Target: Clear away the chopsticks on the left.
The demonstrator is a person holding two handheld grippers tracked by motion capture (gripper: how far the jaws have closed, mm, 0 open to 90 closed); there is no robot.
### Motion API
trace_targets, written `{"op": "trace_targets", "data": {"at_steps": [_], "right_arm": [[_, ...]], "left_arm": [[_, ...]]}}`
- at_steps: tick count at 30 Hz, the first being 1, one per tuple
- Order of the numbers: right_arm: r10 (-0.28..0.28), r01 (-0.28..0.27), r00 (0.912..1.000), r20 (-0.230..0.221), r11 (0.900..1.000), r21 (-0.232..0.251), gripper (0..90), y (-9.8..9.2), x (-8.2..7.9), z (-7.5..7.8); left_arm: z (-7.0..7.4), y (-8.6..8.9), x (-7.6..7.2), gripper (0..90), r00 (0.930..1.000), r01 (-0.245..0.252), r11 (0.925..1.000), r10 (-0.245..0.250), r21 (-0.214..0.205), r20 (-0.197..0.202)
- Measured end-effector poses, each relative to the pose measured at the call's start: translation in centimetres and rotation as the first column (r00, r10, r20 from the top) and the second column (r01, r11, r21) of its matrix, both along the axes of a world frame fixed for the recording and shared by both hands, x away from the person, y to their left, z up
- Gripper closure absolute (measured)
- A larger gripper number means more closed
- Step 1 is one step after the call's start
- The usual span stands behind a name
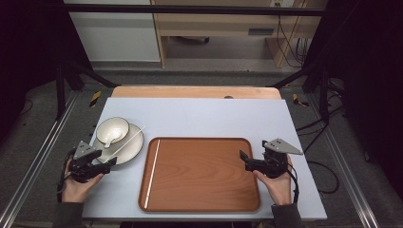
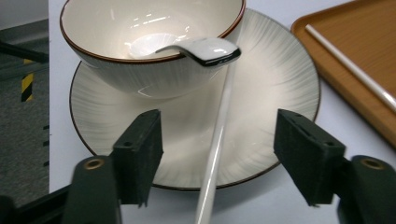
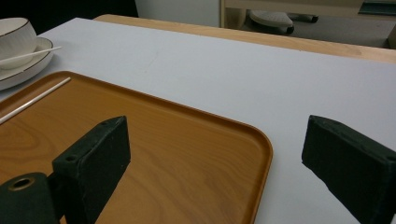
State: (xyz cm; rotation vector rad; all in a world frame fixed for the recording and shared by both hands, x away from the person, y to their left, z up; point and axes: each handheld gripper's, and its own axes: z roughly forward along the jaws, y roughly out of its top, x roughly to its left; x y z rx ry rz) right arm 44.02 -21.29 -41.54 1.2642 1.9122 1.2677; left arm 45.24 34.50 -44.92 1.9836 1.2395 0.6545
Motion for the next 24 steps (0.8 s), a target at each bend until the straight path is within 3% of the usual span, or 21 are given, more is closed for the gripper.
{"op": "trace_targets", "data": {"at_steps": [5,14,24], "right_arm": [[0.002,-0.002,1.0000,0.002,1.0000,-0.004,8.0,0.0,0.0,0.0],[0.003,-0.004,1.0000,-0.004,1.0000,-0.008,8.1,0.1,0.1,-0.2],[0.005,-0.005,0.9999,-0.012,0.9999,-0.011,8.1,0.3,0.2,-0.3]], "left_arm": [[-0.2,-0.1,0.8,45.1,0.9998,0.013,0.9991,-0.012,0.041,-0.016],[-0.6,-0.2,1.3,63.9,0.9980,0.034,0.9983,-0.032,0.047,-0.054],[-0.7,-0.2,1.2,78.4,0.9969,0.054,0.9980,-0.052,0.033,-0.059]]}}
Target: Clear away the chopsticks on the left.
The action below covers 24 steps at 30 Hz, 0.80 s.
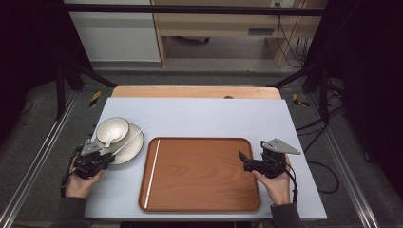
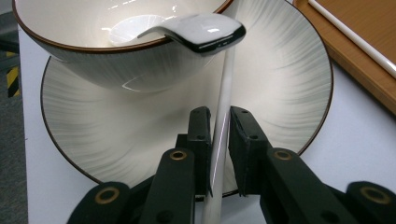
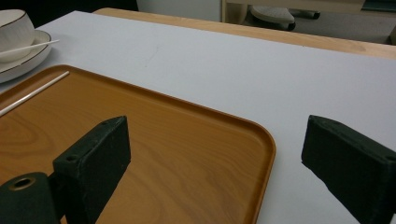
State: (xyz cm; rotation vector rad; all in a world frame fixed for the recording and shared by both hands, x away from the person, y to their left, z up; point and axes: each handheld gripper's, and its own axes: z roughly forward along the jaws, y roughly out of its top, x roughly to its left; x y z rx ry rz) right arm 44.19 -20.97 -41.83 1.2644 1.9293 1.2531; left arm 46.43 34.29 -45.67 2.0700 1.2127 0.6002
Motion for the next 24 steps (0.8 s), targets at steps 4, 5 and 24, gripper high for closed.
{"op": "trace_targets", "data": {"at_steps": [4,5,24], "right_arm": [[-0.001,0.001,1.0000,0.001,1.0000,0.002,8.1,0.0,0.0,0.0],[0.000,0.000,1.0000,0.002,1.0000,-0.004,8.1,0.0,0.0,0.0],[-0.002,0.002,1.0000,0.002,1.0000,-0.005,8.0,-0.2,-0.1,0.1]], "left_arm": [[0.0,-0.1,-0.1,80.4,1.0000,0.005,0.9999,-0.005,-0.015,-0.007],[0.0,-0.2,-0.1,81.1,1.0000,0.006,0.9998,-0.006,-0.021,-0.007],[1.1,-1.6,-1.5,83.8,0.9994,-0.003,0.9978,0.005,-0.066,0.035]]}}
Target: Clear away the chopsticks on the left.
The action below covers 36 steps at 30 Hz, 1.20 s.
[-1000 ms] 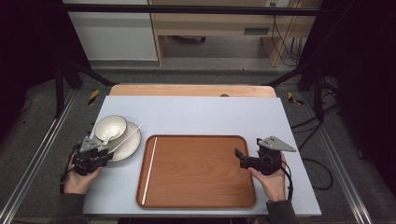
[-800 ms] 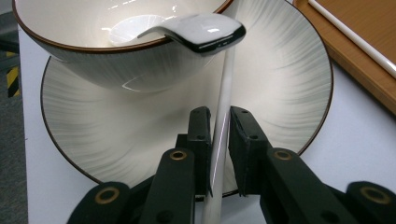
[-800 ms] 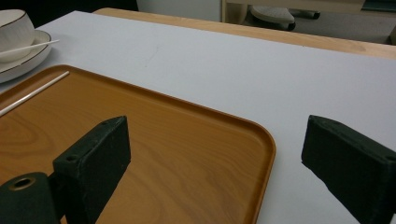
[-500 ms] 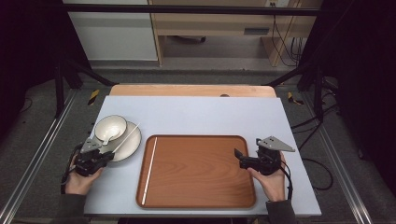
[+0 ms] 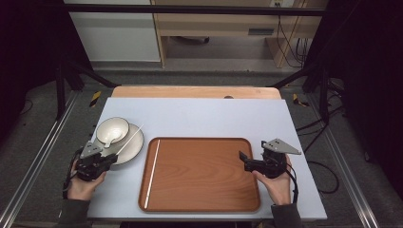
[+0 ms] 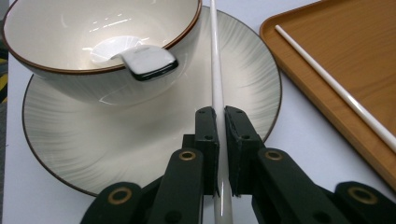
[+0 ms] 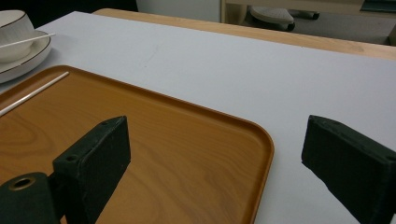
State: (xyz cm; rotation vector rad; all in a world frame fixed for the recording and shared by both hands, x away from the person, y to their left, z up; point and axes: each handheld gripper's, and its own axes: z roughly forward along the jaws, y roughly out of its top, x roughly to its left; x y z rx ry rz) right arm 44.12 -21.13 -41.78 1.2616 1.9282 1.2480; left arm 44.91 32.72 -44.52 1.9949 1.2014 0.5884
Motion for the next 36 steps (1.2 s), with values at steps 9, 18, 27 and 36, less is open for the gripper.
{"op": "trace_targets", "data": {"at_steps": [9,18,27,36], "right_arm": [[0.000,0.000,1.0000,0.003,1.0000,0.003,7.9,-0.1,0.0,0.1],[-0.003,0.003,0.9999,0.010,1.0000,0.008,7.7,-0.2,-0.1,0.2],[-0.002,0.002,1.0000,0.009,0.9999,0.015,7.6,-0.2,-0.2,0.2],[-0.004,0.004,0.9998,0.020,0.9999,0.016,7.3,-0.3,-0.3,0.4]], "left_arm": [[0.8,-1.8,-1.2,83.9,0.9992,-0.025,0.9994,0.026,-0.022,0.030],[1.4,-3.8,-2.4,83.8,0.9971,-0.045,0.9981,0.048,-0.043,0.059],[1.9,-5.8,-3.7,83.9,0.9904,-0.086,0.9948,0.091,-0.056,0.104],[2.1,-7.4,-4.7,83.9,0.9861,-0.114,0.9885,0.125,-0.099,0.110]]}}
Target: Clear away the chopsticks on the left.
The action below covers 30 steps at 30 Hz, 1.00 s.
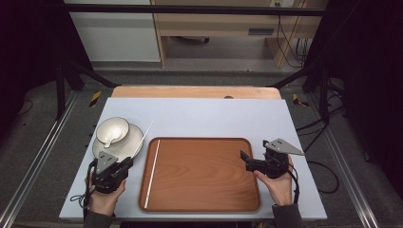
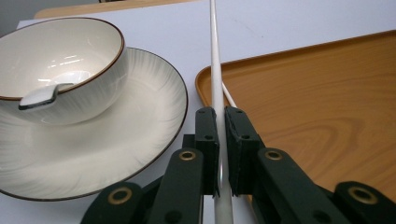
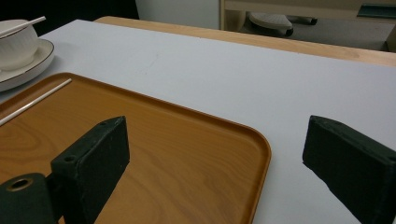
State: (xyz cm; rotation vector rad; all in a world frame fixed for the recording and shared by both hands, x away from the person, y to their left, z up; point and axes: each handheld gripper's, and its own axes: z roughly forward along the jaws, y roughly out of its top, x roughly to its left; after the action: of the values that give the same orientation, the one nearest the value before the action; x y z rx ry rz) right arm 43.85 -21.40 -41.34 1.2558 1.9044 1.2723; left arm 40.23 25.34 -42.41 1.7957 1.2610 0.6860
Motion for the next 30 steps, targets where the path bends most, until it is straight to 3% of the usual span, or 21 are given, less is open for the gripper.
{"op": "trace_targets", "data": {"at_steps": [4,8,15,19,24,30], "right_arm": [[0.005,-0.005,1.0000,-0.006,1.0000,-0.001,7.3,0.1,0.0,0.0],[0.009,-0.009,0.9999,-0.005,1.0000,-0.003,7.1,0.4,-0.1,0.0],[0.016,-0.016,0.9999,0.000,0.9999,0.003,7.1,0.4,-0.1,0.1],[0.015,-0.015,0.9999,0.002,0.9999,0.002,7.2,0.4,-0.2,0.2],[0.015,-0.015,0.9999,-0.002,0.9999,0.002,7.1,0.5,-0.1,0.1],[0.014,-0.014,0.9999,-0.003,0.9999,0.001,7.2,0.5,-0.1,0.0]], "left_arm": [[0.1,-0.6,-0.2,83.9,0.9998,-0.020,0.9997,0.020,-0.016,0.000],[0.4,-1.8,-0.2,83.9,0.9991,-0.038,0.9992,0.038,-0.007,0.021],[0.5,-3.2,-0.4,83.9,0.9973,-0.070,0.9975,0.070,-0.010,0.021],[0.5,-3.9,-0.9,83.9,0.9958,-0.084,0.9950,0.086,-0.055,0.033],[-0.1,-4.8,-1.8,83.9,0.9940,-0.095,0.9929,0.099,-0.072,0.047],[-1.8,-5.8,-2.4,83.9,0.9930,-0.111,0.9869,0.115,-0.117,0.027]]}}
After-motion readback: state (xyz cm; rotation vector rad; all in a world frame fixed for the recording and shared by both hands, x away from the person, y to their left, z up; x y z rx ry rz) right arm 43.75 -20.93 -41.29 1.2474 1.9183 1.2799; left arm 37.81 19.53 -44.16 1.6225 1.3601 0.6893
